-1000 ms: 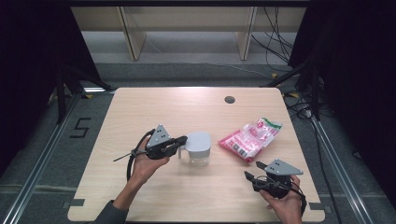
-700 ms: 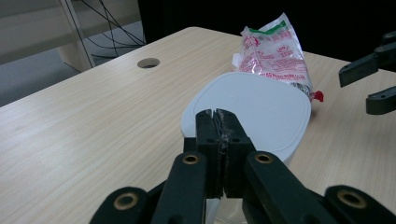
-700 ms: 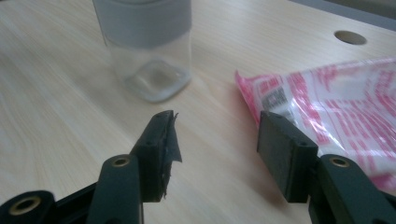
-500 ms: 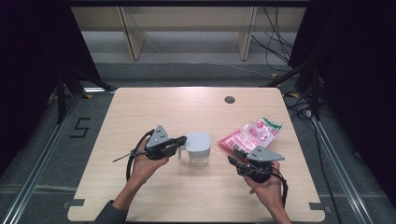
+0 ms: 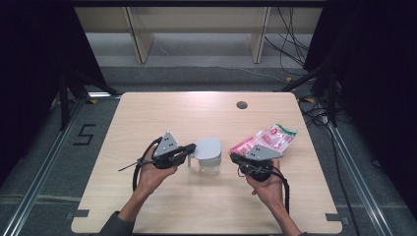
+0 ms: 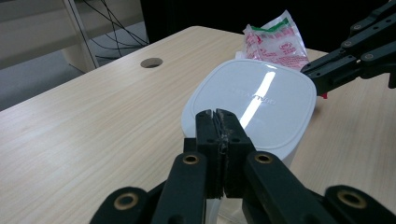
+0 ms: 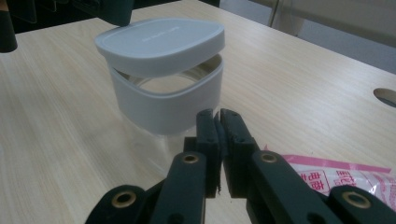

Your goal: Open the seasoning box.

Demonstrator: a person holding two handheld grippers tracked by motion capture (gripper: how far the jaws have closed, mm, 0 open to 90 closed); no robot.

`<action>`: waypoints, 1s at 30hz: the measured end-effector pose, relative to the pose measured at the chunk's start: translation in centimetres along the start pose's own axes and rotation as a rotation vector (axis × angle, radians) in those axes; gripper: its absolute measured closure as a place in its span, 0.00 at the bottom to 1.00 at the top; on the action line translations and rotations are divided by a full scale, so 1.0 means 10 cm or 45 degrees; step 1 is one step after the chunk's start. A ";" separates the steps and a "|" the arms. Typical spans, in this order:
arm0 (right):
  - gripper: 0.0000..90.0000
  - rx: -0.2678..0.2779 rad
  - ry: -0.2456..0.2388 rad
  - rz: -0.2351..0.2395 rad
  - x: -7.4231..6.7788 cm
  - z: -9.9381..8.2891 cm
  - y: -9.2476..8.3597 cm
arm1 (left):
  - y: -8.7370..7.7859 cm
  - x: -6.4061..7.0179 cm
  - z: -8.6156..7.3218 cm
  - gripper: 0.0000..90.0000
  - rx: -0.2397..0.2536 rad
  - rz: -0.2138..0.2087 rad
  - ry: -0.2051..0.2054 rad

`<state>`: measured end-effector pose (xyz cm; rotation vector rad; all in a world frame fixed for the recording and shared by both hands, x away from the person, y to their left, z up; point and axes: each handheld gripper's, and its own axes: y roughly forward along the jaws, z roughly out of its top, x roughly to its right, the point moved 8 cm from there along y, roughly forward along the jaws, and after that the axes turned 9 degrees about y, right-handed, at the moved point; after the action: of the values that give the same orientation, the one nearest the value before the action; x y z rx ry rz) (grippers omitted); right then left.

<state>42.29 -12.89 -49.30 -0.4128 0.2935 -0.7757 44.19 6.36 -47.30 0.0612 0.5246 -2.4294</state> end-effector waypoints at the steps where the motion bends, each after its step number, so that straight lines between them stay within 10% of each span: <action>1: 0.98 0.000 0.000 0.000 0.00 0.00 0.00 | 0.00 0.00 0.00 0.98 0.000 0.000 0.000; 30: 1.00 0.017 -0.128 0.072 -0.27 0.23 0.16 | -0.06 -0.05 -0.04 0.93 0.001 0.008 0.001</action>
<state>42.42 -9.33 -47.73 -0.4276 0.2047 -0.6991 44.23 7.25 -47.36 0.0638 0.5231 -2.4232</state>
